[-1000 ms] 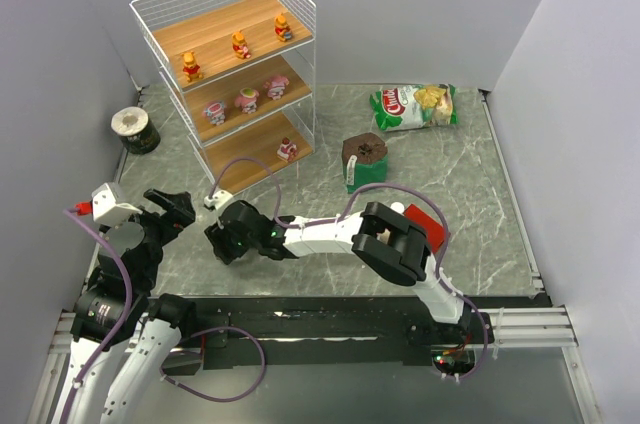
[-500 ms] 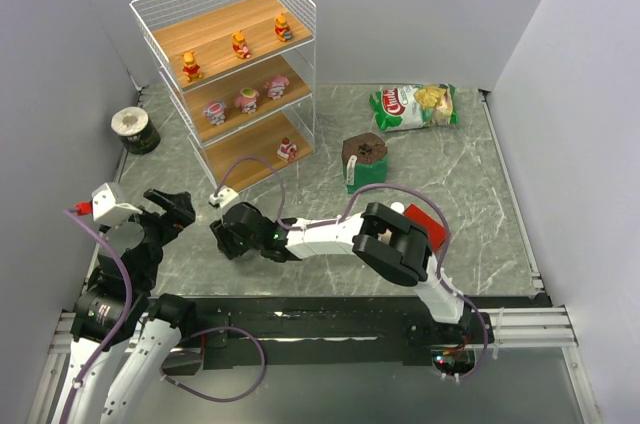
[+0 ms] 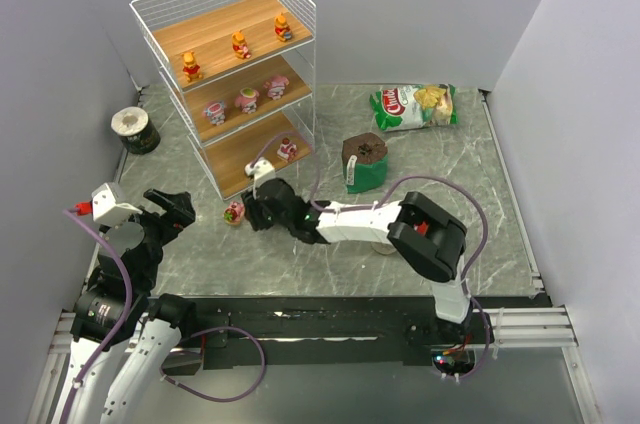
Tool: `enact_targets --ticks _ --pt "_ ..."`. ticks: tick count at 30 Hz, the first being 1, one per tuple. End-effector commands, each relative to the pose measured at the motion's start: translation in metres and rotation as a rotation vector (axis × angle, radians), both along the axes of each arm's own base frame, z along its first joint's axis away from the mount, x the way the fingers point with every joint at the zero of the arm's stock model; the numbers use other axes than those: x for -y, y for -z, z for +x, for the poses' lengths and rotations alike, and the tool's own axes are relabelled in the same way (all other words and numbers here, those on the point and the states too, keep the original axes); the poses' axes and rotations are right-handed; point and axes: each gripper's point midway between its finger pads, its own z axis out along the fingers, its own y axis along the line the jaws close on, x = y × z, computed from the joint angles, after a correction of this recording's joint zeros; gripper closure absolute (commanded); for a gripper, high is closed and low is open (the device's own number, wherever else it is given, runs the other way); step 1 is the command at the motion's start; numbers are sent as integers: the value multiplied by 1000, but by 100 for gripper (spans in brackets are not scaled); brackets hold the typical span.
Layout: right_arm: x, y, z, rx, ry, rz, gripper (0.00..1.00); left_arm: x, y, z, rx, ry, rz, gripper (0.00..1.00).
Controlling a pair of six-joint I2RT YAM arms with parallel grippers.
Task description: Place and organize the plastic toys onto the shelf
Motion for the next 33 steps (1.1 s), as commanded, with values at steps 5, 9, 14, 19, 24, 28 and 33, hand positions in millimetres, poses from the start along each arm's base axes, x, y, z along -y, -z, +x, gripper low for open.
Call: enact_targets --ticks 5,9,14,19,24,28,33 --pt "17 -55 78 178 22 106 68 -1 -6 3 25 -13 -8 3" --pt "9 -58 103 229 -7 109 68 -1 -4 4 16 -12 -7 4" --pt "8 -48 127 241 12 122 67 0 -4 5 13 -8 -4 4" --pt "1 -44 140 205 23 161 66 1 -3 6 5 -5 -2 4" --pt "-3 -39 146 168 59 184 65 0 -3 6 10 -10 -3 4" --pt "-4 -35 151 144 78 188 64 1 -3 6 8 -5 -3 4" --pt "-7 -26 156 112 100 193 64 1 -3 5 9 -4 -3 3"
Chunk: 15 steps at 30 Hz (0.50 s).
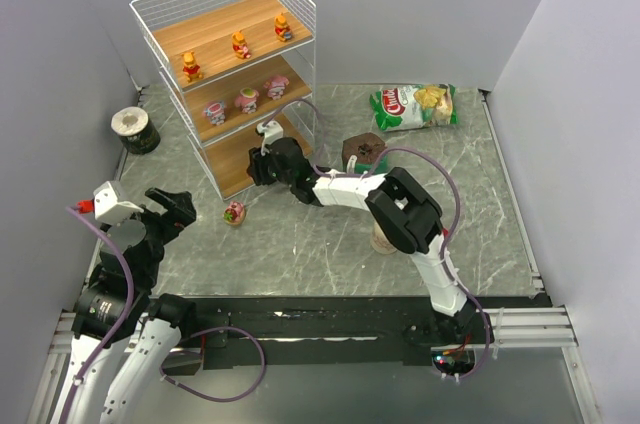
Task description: Place and organize the plastic toys onto the shelf
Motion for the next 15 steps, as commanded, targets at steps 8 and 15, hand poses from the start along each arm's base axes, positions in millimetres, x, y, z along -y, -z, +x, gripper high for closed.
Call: enact_targets --ticks 8,15 --pt "-8 -6 21 -32 61 51 62 1 -6 3 29 -2 -11 4" --pt "-5 1 26 -62 107 14 59 1 -6 3 29 -2 -11 4"
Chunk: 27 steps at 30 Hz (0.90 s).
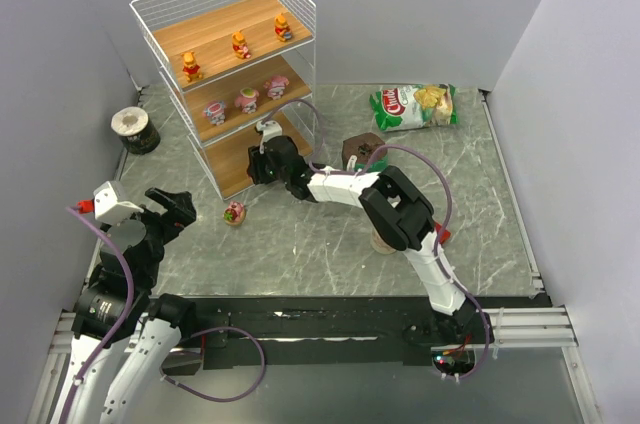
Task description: Place and organize the plastic toys onto the shelf
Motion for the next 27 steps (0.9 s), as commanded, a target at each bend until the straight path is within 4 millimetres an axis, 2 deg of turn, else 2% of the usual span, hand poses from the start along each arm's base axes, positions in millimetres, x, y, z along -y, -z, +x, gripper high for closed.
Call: enact_targets --ticks 1,5,11,20,24,25,26,27 --pt "0 -12 17 7 66 8 59 1 -7 3 29 -2 -11 3" --pt "-1 -14 23 -6 91 -3 57 1 -7 3 29 -2 -11 4" --pt "0 -12 22 -9 95 -6 52 0 -7 3 30 -3 -9 4" --pt "5 -15 22 12 117 3 34 0 -7 3 30 -3 -9 4" --pt "6 -19 22 30 127 27 32 1 -6 4 26 0 -8 4" --pt "6 -26 22 42 127 43 31 1 -6 4 24 -1 -6 4" --pt "7 -21 19 36 125 45 31 1 -6 4 24 0 -6 4" --pt "5 -30 19 58 123 72 30 1 -5 4 23 0 -6 4"
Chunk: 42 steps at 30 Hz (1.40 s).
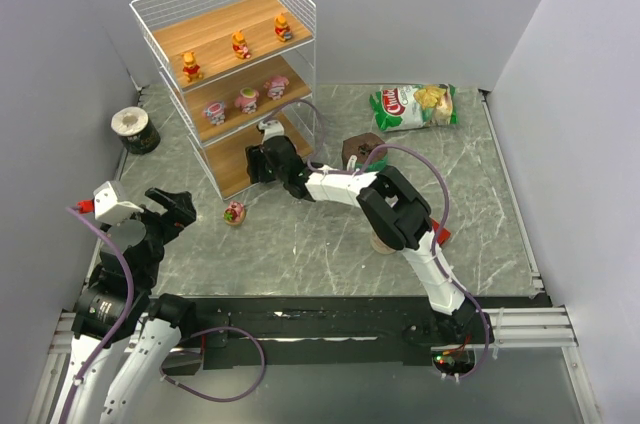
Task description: Place and organize the plastic toys onto the shelf
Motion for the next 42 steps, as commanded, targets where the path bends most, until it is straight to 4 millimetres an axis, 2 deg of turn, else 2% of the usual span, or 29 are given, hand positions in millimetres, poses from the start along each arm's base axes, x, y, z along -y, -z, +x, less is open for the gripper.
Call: enact_targets --ticks 1,6,7,8,13,18,19,22,23,25,26,29,33,42 --pt "1 -35 6 82 33 101 30 1 -5 4 20 -1 -5 4" --pt "4 -49 -1 122 35 180 31 1 -4 5 17 -1 -4 4" --pt "11 -49 -5 126 40 188 31 2 -5 5 17 1 -5 4" --pt "9 -61 -5 162 42 232 31 2 -5 5 18 3 -4 4" --pt "10 -78 -9 202 27 283 31 2 -6 4 22 7 -5 4" --pt "13 -85 -13 188 39 314 34 1 -6 4 24 2 -7 4" --pt "14 -83 -15 174 43 320 35 1 -6 4 27 2 -8 4" --pt "14 -75 -21 70 83 392 49 2 -7 4 29 7 -7 4" --pt "14 -73 -22 44 95 408 60 2 -6 4 26 5 -6 4" --pt "12 -64 -28 -51 129 459 71 2 -6 4 23 6 -6 4" --pt "11 -60 -30 -85 138 470 83 2 -6 4 25 3 -6 4" --pt "5 -47 -37 -192 150 497 99 2 -6 4 26 6 -7 4" --pt "-4 -38 -44 -254 134 516 100 3 -6 4 25 8 -7 3" --pt "-11 -21 -38 -320 163 486 100 2 -6 4 28 7 -7 3"
